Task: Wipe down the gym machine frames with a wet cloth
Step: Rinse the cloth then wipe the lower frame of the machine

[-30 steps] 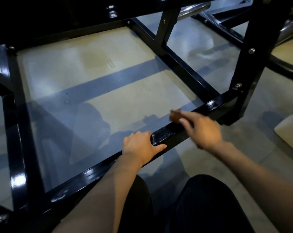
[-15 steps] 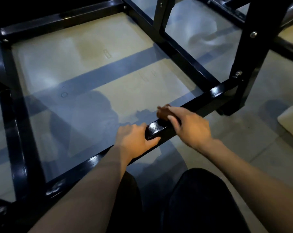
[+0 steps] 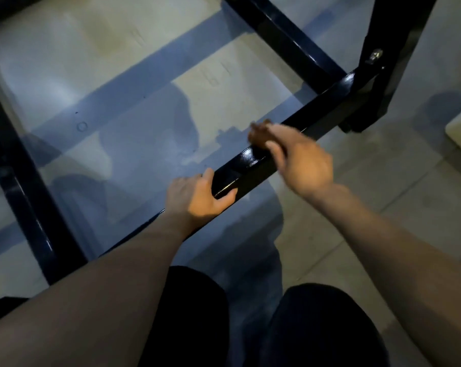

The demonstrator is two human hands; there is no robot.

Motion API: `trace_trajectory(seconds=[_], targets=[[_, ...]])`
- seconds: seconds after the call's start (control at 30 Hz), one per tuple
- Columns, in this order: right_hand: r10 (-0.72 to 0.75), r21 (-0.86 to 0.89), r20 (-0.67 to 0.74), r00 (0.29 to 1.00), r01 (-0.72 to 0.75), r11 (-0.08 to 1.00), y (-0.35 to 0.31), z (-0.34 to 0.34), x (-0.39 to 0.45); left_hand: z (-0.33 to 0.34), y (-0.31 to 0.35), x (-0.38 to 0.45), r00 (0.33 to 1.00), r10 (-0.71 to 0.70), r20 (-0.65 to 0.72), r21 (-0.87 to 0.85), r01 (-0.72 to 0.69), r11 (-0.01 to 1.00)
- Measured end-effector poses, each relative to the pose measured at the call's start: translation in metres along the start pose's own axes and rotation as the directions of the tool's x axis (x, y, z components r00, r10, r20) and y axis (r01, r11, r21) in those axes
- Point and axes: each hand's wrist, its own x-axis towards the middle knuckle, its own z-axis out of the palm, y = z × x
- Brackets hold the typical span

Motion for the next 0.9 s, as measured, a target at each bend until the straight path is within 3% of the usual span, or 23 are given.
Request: trace_trajectory(seconds=[0.07, 0.13, 0.23, 0.37, 0.43, 0.5, 0.7, 0.8, 0.9], targets=[[0.205, -0.062, -0.093, 0.974, -0.211, 0.975, 0.033, -0.018, 0.032, 0.0, -0.001, -0.001, 1.0, -0.014, 0.019, 0.008, 0.014, 1.0], [0.31, -0.08, -0.135, 0.941, -0.322, 0.943, 0.041, -0.022, 0.044, -0.001, 0.0, -0.003, 0.999, -0.003, 0.034, 0.024, 0.002, 1.0], [0.235, -0.009, -0.096, 0.967, -0.236, 0.972, 0.003, -0.002, 0.027, -0.003, 0.001, -0.003, 0.999, 0.015, 0.04, 0.023, -0.016, 1.0], [-0.046, 0.011, 0.034, 0.998, 0.045, 0.999, -0.039, 0.036, -0.019, 0.0, -0.002, 0.001, 0.998, -0.018, 0.057, -0.01, 0.019, 1.0], [-0.114, -0.003, 0.056, 0.992, 0.114, 0.993, -0.039, 0.037, -0.023, 0.001, -0.003, 0.0, 0.998, -0.013, 0.059, -0.027, 0.014, 1.0], [-0.093, -0.058, 0.107, 0.99, 0.1, 0.993, -0.041, 0.028, -0.02, -0.001, -0.004, -0.002, 0.998, -0.002, 0.067, -0.008, 0.003, 1.0], [0.307, -0.074, 0.04, 0.951, -0.303, 0.95, -0.077, 0.029, -0.022, -0.022, -0.012, -0.017, 0.982, -0.044, 0.181, 0.012, 0.043, 0.999], [0.282, -0.053, 0.058, 0.958, -0.279, 0.959, -0.112, 0.039, -0.047, -0.041, -0.05, -0.063, 0.98, -0.125, 0.156, -0.115, 0.143, 0.983], [0.236, -0.029, 0.058, 0.97, -0.235, 0.972, -0.137, 0.056, -0.07, -0.047, -0.102, -0.114, 0.934, -0.218, 0.285, -0.161, 0.27, 0.949]])
